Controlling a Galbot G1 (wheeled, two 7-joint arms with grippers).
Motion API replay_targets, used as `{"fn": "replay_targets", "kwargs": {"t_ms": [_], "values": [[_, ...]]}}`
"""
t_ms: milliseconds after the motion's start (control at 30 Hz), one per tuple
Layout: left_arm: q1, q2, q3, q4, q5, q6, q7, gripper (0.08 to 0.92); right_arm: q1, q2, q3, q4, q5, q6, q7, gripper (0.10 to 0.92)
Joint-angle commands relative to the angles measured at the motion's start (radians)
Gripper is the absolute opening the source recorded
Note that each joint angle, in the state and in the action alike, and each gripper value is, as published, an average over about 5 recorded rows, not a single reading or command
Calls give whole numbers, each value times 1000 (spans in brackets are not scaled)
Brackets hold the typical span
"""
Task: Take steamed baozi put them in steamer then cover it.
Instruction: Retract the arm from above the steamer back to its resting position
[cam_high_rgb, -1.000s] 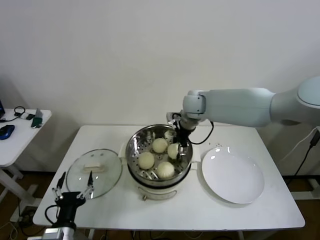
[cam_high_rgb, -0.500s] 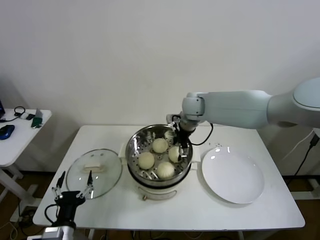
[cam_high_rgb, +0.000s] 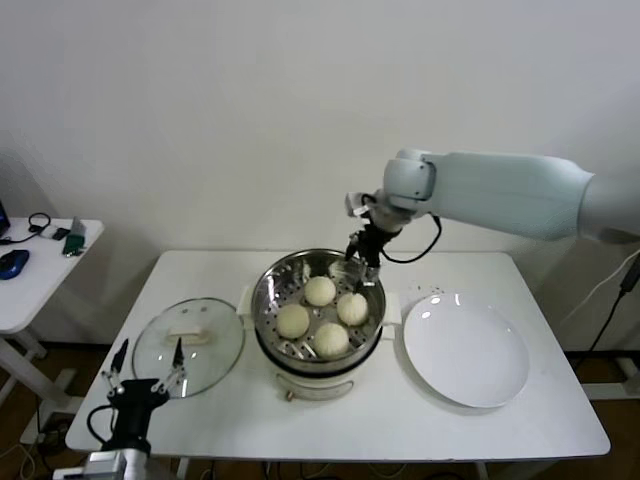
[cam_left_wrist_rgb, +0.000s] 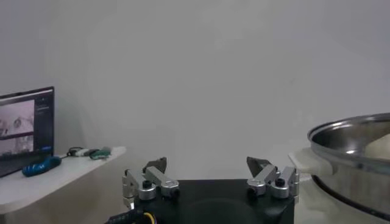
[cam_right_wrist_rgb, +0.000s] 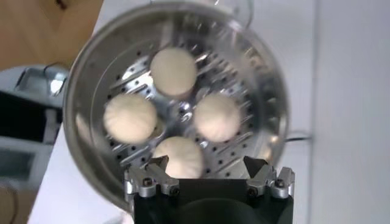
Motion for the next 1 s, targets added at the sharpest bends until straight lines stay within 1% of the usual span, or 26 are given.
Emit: {"fn": "replay_targets", "kwargs": {"t_ms": [33,167,267,400,533,667,800,1000], "values": [[-1,-12,1,-12,39,-16,7,823,-131,-217,336,77,-54,170,239,823],[8,-23,9,-26,67,-24,5,823,-280,-332,459,167,-52,219,416,823],[14,-26,14,-33,90,-28,4,823,-427,-412,579,220,-71,268,517,823],[18,-29,20,-35,124,-29,-12,823,-640,-488,776,267,-136,322,588,823],[23,-33,30,-28,141,-34,-28,823,-915,-527,1047,305,-212,344,635,823],[17,-32,28,-28,169,-32,-30,823,-1192,-524,1337,337,-251,376,689,823],[4,-25,21,-29,224,-25,-29,823,-1418,-491,1546,373,-279,426,757,823],[-7,-15,-10,-19,418,0,-29,823,-1713,-359,1851,428,-323,410,813,823]]}}
